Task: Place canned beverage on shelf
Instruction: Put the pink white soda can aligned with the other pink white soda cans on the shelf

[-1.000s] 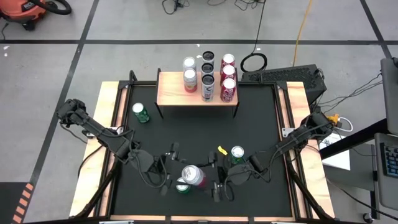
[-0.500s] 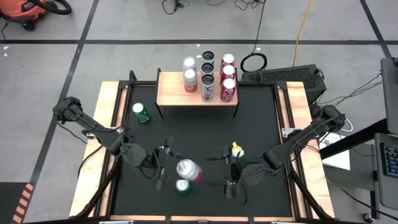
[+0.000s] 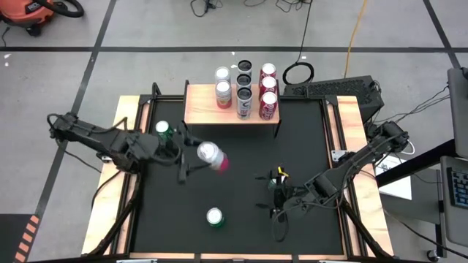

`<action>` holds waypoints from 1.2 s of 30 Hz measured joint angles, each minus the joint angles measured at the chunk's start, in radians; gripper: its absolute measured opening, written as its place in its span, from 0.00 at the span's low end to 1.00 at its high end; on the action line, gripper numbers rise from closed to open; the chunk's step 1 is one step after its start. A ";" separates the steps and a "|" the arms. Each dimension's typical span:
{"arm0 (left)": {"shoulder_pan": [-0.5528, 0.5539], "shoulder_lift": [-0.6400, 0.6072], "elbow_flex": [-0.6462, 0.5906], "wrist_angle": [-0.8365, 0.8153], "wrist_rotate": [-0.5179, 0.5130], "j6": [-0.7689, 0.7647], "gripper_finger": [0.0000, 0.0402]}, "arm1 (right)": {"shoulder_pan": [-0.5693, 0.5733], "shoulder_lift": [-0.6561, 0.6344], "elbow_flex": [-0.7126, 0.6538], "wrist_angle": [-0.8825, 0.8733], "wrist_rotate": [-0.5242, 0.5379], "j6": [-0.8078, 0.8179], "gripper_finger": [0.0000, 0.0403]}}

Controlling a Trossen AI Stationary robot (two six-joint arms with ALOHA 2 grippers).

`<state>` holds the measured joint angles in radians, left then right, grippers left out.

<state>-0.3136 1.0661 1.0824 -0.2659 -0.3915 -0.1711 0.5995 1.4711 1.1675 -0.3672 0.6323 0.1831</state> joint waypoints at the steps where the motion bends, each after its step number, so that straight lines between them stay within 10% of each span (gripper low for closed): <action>1: 0.026 -0.010 0.000 -0.014 0.015 0.008 0.74 | 0.000 0.005 0.000 0.004 0.000 0.002 0.99; 36: 0.707 0.204 0.128 -0.143 0.629 0.324 0.74 | -0.051 0.102 -0.002 0.153 0.049 -0.124 0.99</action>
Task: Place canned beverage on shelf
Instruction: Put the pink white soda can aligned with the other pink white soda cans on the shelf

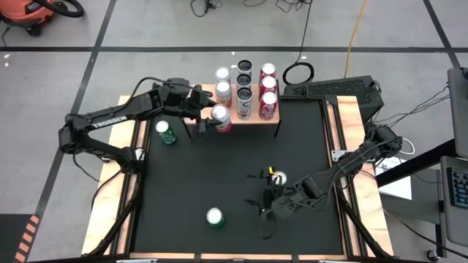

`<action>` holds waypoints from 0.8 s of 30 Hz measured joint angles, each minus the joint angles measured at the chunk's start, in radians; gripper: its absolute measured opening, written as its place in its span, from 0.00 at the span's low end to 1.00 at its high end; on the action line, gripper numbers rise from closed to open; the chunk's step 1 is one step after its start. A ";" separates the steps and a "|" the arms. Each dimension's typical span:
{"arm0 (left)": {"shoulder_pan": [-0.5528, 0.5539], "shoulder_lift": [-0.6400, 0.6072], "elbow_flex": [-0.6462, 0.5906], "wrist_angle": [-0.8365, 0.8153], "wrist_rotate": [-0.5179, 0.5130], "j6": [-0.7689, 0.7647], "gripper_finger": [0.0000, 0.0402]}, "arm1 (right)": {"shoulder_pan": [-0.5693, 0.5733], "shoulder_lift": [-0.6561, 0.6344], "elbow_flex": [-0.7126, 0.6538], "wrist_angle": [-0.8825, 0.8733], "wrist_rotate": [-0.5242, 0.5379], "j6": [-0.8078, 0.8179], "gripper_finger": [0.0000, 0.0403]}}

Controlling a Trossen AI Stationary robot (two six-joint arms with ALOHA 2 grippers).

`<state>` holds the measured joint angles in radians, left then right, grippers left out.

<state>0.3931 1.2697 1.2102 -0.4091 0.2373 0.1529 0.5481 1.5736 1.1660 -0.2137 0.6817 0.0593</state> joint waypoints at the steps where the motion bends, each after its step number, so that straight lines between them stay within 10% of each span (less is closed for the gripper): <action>1: 0.010 0.011 0.000 0.000 0.007 0.012 0.74 | -0.006 0.010 0.000 0.016 0.000 -0.014 0.99; 24: 0.136 0.092 0.000 0.035 0.074 0.048 0.74 | -0.204 0.093 0.000 0.149 -0.004 -0.048 0.97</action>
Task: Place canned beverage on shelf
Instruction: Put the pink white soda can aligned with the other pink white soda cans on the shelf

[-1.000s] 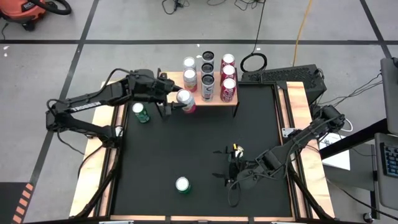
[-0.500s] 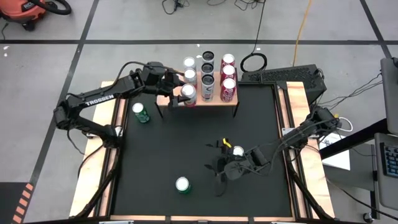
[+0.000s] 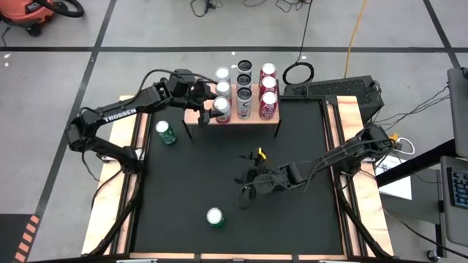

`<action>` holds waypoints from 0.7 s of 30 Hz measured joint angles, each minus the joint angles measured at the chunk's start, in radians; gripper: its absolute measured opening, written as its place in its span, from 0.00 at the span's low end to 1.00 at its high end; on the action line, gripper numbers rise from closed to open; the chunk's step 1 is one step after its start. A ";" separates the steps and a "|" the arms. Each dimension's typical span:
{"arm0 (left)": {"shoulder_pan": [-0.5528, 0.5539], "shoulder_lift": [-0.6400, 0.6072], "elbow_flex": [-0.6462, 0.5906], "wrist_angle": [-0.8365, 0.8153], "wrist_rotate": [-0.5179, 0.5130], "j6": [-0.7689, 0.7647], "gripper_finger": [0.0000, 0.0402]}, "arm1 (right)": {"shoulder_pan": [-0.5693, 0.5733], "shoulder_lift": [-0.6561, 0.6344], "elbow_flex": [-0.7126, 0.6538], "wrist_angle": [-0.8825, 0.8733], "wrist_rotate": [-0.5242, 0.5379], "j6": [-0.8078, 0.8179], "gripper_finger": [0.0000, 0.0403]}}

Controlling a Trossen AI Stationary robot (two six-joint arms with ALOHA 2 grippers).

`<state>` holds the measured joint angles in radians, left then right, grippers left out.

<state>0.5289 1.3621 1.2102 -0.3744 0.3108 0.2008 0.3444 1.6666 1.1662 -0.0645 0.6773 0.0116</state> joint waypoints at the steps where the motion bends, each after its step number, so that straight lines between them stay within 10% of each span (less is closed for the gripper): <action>1: 0.001 0.000 0.000 0.002 0.000 0.000 0.74 | -0.004 0.003 0.001 0.006 0.000 0.003 0.97; 21: 0.001 0.064 0.000 0.027 -0.002 -0.011 0.74 | -0.053 0.017 0.001 0.007 0.003 0.010 0.97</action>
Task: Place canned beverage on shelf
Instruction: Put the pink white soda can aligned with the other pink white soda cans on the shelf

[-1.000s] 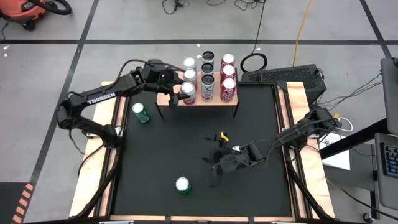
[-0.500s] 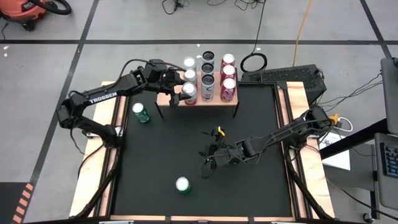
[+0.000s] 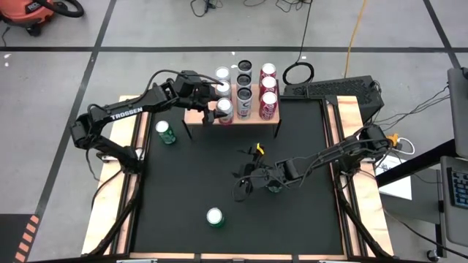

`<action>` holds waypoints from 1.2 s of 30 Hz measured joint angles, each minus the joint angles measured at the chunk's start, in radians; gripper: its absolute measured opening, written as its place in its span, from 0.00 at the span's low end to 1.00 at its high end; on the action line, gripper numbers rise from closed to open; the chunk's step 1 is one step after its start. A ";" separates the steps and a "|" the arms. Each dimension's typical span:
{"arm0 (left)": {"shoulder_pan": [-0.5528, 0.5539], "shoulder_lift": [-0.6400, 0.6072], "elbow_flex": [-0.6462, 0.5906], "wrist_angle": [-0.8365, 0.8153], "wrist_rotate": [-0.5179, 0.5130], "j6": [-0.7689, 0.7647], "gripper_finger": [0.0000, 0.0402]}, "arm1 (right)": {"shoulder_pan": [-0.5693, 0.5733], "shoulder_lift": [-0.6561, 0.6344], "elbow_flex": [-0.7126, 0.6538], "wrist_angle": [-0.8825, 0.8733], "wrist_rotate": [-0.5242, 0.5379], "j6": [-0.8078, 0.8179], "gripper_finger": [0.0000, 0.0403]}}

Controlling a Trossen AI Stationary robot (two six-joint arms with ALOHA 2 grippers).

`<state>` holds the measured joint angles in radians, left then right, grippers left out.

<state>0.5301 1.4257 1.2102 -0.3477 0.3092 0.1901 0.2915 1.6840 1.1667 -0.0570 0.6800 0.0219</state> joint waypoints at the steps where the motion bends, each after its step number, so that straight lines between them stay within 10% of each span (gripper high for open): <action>1: 0.000 0.000 0.000 0.000 0.000 0.000 0.74 | 0.002 0.000 0.000 0.000 0.000 0.000 0.97; 36: 0.000 -0.001 0.000 0.009 -0.012 0.018 0.88 | 0.004 0.000 0.000 -0.031 -0.004 0.009 0.97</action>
<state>0.5301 1.4246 1.2102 -0.3384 0.2974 0.2083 0.2958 1.6840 1.1667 -0.0879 0.6760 0.0311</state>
